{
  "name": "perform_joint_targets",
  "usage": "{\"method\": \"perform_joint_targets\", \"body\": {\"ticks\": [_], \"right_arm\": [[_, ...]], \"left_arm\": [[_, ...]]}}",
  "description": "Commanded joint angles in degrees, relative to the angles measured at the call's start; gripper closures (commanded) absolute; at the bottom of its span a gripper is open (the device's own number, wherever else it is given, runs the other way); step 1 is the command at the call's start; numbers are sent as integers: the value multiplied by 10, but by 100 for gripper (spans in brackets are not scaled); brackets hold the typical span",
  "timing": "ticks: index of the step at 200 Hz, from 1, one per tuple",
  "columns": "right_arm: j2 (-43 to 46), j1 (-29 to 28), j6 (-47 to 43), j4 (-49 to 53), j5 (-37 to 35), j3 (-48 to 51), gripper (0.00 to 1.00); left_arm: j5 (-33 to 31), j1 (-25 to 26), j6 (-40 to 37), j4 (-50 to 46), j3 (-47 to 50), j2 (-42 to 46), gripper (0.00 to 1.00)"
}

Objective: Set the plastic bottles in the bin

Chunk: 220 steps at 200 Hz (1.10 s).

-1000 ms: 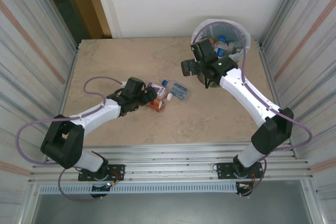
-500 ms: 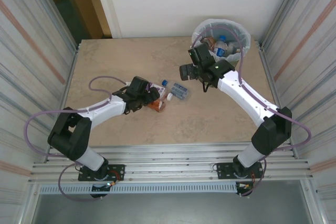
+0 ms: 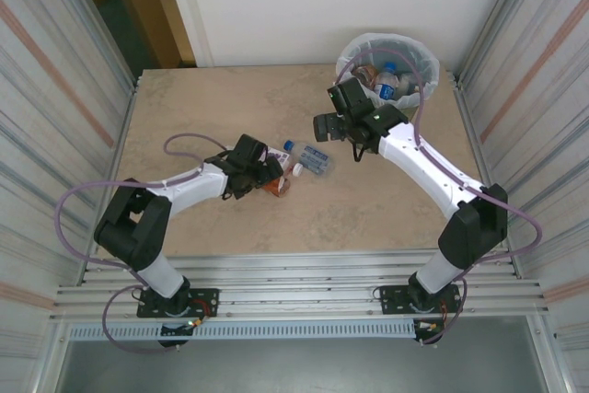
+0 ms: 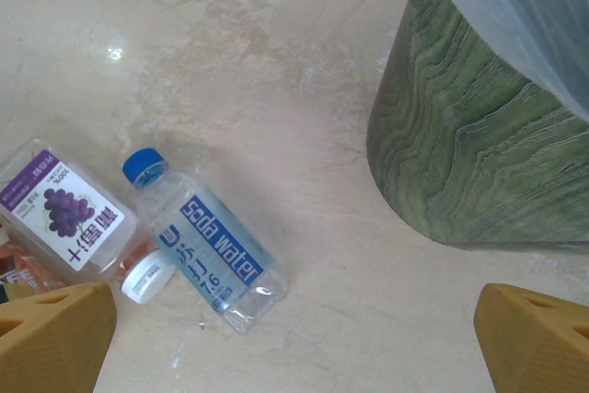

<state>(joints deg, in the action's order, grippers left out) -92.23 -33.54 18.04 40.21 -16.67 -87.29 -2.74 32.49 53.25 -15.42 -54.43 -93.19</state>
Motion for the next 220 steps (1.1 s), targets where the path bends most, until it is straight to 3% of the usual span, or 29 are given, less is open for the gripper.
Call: {"method": "perform_joint_targets", "body": {"ticks": [1, 64, 136, 220], "right_arm": [[-8, -6, 21, 13, 1, -12, 2], [-8, -5, 25, 17, -5, -13, 2], [-6, -5, 33, 19, -3, -12, 2], [1, -6, 40, 18, 1, -6, 2]], "left_arm": [[0, 6, -17, -35, -9, -3, 1], [4, 6, -25, -59, 10, -8, 5], [-8, 4, -33, -67, 11, -17, 15], [-22, -5, -47, -67, 21, -9, 43]]}}
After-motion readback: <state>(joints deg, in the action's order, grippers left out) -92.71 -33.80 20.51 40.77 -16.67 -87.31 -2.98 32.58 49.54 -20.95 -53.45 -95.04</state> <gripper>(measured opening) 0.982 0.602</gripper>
